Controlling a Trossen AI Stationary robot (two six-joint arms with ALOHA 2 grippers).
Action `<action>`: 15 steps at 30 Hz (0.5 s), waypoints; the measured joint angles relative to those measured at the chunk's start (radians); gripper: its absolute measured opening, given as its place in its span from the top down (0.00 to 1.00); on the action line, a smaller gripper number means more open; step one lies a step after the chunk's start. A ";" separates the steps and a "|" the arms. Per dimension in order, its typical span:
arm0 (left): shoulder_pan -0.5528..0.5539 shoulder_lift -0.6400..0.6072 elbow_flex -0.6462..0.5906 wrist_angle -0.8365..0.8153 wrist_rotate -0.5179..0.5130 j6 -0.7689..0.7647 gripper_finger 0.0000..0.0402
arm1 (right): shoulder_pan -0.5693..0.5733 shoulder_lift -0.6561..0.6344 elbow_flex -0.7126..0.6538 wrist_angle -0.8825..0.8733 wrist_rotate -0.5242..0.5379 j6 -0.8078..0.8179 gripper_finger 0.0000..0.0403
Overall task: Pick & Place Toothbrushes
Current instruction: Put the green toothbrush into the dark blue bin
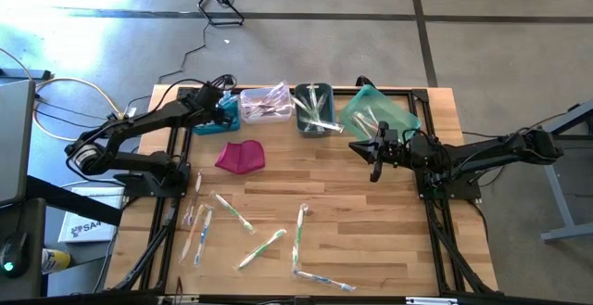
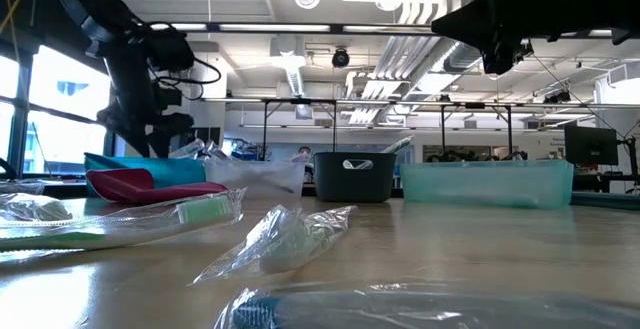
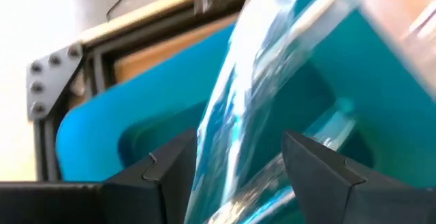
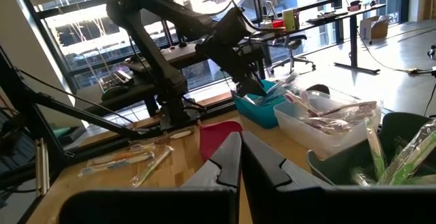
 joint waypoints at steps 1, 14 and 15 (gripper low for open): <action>0.000 -0.001 0.000 0.021 0.010 0.010 0.49 | 0.000 0.000 0.000 0.000 0.000 0.000 0.99; -0.107 -0.067 0.001 0.078 0.038 0.066 0.58 | 0.000 0.000 0.000 -0.001 0.000 -0.004 0.99; -0.122 -0.084 0.001 0.078 0.038 0.066 0.61 | 0.000 0.000 0.000 -0.001 0.000 -0.005 0.99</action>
